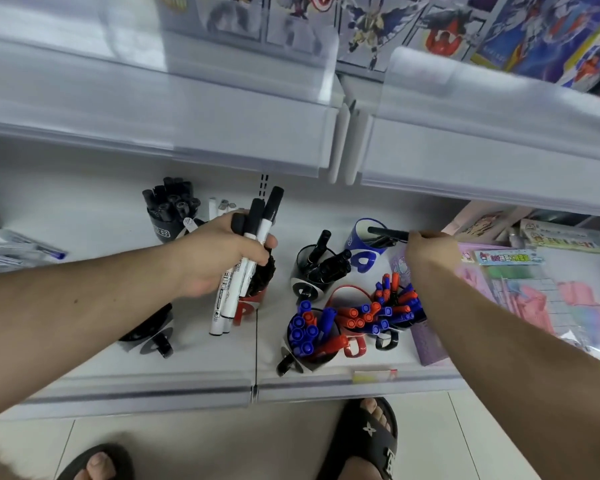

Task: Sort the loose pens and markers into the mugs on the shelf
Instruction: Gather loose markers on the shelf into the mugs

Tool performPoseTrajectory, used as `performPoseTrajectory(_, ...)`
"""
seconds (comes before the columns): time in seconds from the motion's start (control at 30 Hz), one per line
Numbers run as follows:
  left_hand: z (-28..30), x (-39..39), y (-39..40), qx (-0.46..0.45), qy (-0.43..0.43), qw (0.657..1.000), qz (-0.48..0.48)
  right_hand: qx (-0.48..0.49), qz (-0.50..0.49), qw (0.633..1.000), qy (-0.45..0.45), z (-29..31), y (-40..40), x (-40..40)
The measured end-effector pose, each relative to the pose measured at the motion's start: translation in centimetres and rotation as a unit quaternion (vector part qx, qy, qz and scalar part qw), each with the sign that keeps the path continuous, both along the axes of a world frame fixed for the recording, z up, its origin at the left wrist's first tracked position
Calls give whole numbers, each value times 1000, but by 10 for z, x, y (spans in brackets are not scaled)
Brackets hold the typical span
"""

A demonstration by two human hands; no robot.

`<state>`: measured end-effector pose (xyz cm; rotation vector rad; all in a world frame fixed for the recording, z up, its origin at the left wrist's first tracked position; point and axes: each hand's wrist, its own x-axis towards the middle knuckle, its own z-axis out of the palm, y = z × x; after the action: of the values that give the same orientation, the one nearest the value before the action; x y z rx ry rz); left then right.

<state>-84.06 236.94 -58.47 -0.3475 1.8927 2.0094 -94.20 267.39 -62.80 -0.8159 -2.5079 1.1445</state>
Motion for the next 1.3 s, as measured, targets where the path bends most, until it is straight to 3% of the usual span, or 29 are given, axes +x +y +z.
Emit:
performPoseTrajectory(0.1,-2,-1,-2,-10,10,1000,2,64,16,996,-61,-10,-5,-21)
performPoseTrajectory(0.3,-8,-2,-11,-1,-4,1000,22,101,96,978,-154,-24,-17,-39)
performPoseTrajectory(0.33,-10,-2,-12,-1,-4,1000,25,67,97,982,-149,-25,-19,-42)
performPoseTrajectory(0.43,-15,-1,-11,-1,1,1000,22,140,186,951,-205,-43,-7,-59)
performPoseTrajectory(0.5,-17,0,-10,5,1,1000,20,93,169,962,-193,-39,-11,-56)
performPoseTrajectory(0.63,-15,1,-9,13,-3,1000,16,113,167,967,-154,-11,-31,-30)
performPoseTrajectory(0.7,-10,4,-11,22,-2,1000,5,64,205,974,-77,9,-58,-14)
performPoseTrajectory(0.8,-4,11,-19,31,8,999,-28,-34,316,948,-22,37,-110,21)
performPoseTrajectory(0.9,1,21,-31,44,12,997,-64,-165,411,895,-44,69,-161,61)
performPoseTrajectory(1.0,4,32,-43,60,16,993,-95,-163,481,860,-55,78,-195,83)
performPoseTrajectory(1.07,6,38,-54,82,11,991,-104,-169,498,847,-70,78,-208,90)
performPoseTrajectory(1.2,9,52,-83,96,-19,988,-118,-300,508,801,-105,71,-218,99)
performPoseTrajectory(1.3,8,62,-99,120,-39,985,-114,-344,494,788,-132,65,-230,102)
